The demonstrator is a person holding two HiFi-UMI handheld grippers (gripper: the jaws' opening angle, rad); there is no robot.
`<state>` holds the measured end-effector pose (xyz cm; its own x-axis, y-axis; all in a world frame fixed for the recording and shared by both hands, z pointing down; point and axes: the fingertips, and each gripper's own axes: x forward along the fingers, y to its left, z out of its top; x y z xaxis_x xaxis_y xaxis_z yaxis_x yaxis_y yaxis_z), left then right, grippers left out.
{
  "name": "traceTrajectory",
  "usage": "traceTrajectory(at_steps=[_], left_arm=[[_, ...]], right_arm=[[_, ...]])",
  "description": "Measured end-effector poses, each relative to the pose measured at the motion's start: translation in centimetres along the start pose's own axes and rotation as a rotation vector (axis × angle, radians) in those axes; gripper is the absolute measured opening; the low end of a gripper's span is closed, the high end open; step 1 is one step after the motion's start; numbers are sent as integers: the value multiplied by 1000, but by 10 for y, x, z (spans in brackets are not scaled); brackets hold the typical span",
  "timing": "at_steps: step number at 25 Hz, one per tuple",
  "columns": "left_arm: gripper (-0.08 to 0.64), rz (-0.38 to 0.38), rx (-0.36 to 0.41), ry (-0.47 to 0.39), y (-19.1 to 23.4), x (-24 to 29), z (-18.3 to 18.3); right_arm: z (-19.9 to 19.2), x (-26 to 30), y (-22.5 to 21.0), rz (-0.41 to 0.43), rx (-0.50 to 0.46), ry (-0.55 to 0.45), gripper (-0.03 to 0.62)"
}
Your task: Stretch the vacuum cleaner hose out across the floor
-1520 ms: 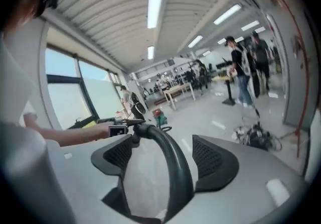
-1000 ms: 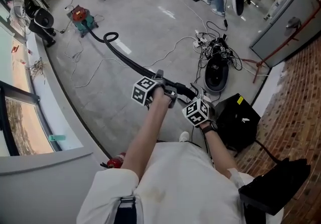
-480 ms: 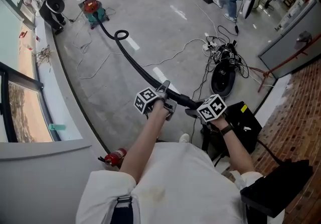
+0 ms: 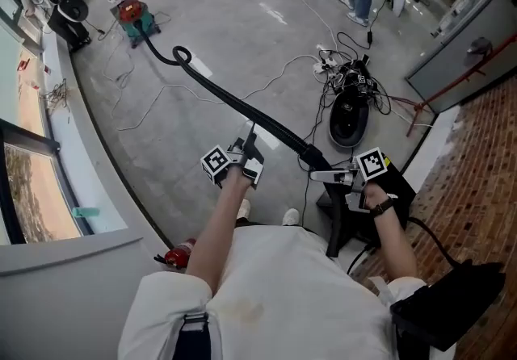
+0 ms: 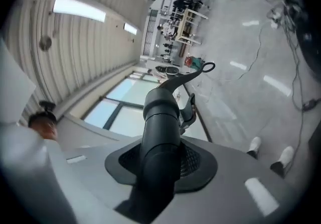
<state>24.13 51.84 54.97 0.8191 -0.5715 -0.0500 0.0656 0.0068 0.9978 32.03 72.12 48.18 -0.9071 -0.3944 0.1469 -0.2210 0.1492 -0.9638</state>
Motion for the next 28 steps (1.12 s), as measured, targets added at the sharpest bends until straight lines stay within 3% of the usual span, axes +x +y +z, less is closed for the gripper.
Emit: traceTrajectory(at_steps=[2, 5, 8, 10, 12, 16, 19, 22, 26, 28], left_arm=[[460, -84, -18, 7, -13, 22, 3], [460, -108, 2, 49, -12, 57, -2], [412, -68, 49, 163, -2, 88, -37], [394, -49, 37, 227, 2, 103, -65], [374, -4, 16, 275, 11, 113, -91], [376, 110, 75, 375, 37, 108, -124], [378, 227, 58, 393, 73, 88, -137], [387, 342, 15, 418, 111, 59, -157], [403, 380, 5, 620, 136, 16, -203], [414, 388, -68, 642, 143, 4, -223]], right_arm=[[1, -6, 4, 94, 101, -56, 129], [1, -16, 5, 226, 250, -143, 137], [-5, -24, 7, 373, 391, -205, 147], [-11, -26, 18, 512, 470, -240, 153], [-13, -27, 35, 647, 506, -279, 157], [-4, -37, 53, 831, 549, -413, 170], [-3, -47, 40, 880, 652, -535, 181], [-23, -47, 25, 867, 694, -581, 179], [-33, -46, 26, 882, 695, -618, 187], [-29, -47, 36, 907, 686, -620, 189]])
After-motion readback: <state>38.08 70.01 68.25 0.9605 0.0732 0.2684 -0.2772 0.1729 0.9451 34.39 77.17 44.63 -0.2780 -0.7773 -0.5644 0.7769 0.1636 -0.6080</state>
